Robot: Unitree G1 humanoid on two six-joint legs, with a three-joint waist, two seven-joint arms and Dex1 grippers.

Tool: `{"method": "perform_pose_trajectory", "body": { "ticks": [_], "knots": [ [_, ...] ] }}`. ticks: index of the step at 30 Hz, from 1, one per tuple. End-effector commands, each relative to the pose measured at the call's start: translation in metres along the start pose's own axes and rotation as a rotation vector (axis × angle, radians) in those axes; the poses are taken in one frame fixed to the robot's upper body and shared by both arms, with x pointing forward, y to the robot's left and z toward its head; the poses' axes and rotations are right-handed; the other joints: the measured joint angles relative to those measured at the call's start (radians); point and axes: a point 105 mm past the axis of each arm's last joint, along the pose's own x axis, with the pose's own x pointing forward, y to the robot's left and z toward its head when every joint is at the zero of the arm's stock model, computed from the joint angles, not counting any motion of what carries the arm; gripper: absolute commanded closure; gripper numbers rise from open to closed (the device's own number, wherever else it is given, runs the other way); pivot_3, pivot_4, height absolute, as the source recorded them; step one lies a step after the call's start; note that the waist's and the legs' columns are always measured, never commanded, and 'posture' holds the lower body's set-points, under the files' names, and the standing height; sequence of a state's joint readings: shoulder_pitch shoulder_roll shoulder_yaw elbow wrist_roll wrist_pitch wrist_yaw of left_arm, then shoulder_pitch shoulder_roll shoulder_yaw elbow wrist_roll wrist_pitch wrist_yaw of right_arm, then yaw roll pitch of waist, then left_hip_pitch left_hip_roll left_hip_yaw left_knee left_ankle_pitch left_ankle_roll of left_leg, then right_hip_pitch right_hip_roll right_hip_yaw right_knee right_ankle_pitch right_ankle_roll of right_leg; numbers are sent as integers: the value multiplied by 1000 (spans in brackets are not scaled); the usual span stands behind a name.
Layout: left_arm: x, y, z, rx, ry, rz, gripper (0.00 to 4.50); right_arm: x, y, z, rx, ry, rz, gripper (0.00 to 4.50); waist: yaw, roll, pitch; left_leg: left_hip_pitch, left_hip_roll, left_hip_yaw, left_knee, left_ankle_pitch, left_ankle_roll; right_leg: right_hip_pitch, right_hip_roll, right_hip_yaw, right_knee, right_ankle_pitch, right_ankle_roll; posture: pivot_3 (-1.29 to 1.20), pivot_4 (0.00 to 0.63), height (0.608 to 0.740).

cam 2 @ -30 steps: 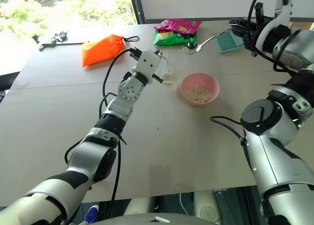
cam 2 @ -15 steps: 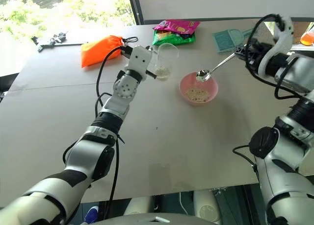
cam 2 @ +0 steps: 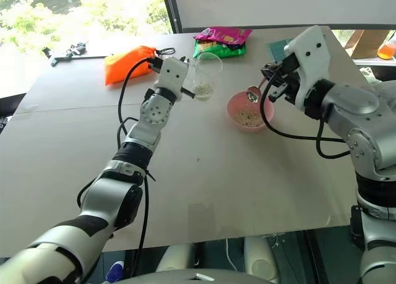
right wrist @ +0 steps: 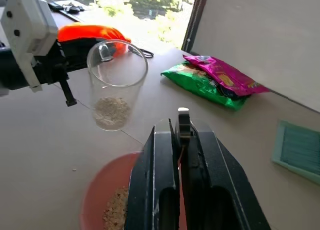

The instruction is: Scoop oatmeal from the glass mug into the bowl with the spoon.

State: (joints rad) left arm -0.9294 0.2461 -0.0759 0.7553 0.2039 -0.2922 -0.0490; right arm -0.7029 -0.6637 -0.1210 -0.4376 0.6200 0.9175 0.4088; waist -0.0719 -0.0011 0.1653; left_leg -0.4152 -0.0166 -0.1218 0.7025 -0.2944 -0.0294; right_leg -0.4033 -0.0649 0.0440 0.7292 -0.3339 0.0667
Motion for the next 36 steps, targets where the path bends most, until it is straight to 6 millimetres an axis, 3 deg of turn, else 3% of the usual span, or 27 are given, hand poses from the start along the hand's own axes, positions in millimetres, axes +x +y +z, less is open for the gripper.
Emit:
{"method": "perform_pose_trajectory", "body": {
  "ticks": [1, 6, 9, 16, 24, 31, 36],
  "knots": [
    [-1, 6, 16, -22, -72, 15, 4414, -11, -27, 32, 209, -143, -75, 4500, 2, 0, 0, 0, 0, 0, 0, 0, 0, 0, 0, 0, 0, 0, 0, 0, 150, 740],
    [-7, 0, 15, -31, -73, -5, 4414, -10, -28, 73, 464, -314, 20, 4500, 2, 0, 0, 0, 0, -1, 0, 0, 0, 0, 0, 0, 0, 0, 0, 0, 150, 740],
    [-8, -1, 16, -37, -74, -4, 4414, -2, -18, 80, 502, -317, 72, 4500, 2, 0, 0, 0, 0, -1, -1, 0, 0, 0, 0, 0, 0, 0, 0, 0, 150, 740],
    [-10, 1, 25, -71, -93, 18, 4414, 27, 11, 54, 477, -194, 120, 4500, 0, 0, 0, 0, -1, 0, -1, 0, 0, 0, -1, 0, 0, 0, 0, 0, 150, 740],
    [-34, 4, 38, -122, -125, 56, 4414, 48, 13, 46, 527, -209, 129, 4500, -3, 0, 0, 0, 0, 0, -1, 0, 0, -1, -1, 0, 1, 0, 0, 0, 150, 740],
    [-49, 13, 24, -122, -55, 99, 4414, 40, 4, 70, 657, -288, 216, 4500, -1, 0, 0, 0, 0, -1, -1, 1, -1, -1, -1, 0, 1, 0, 0, 0, 150, 740],
    [-52, 16, 22, -135, -38, 114, 4414, 39, 3, 54, 625, -224, 182, 4500, 1, 0, 0, 0, 0, 0, -1, 1, -1, -1, -1, 0, 0, 0, 0, 0, 150, 740]
  ]
}}
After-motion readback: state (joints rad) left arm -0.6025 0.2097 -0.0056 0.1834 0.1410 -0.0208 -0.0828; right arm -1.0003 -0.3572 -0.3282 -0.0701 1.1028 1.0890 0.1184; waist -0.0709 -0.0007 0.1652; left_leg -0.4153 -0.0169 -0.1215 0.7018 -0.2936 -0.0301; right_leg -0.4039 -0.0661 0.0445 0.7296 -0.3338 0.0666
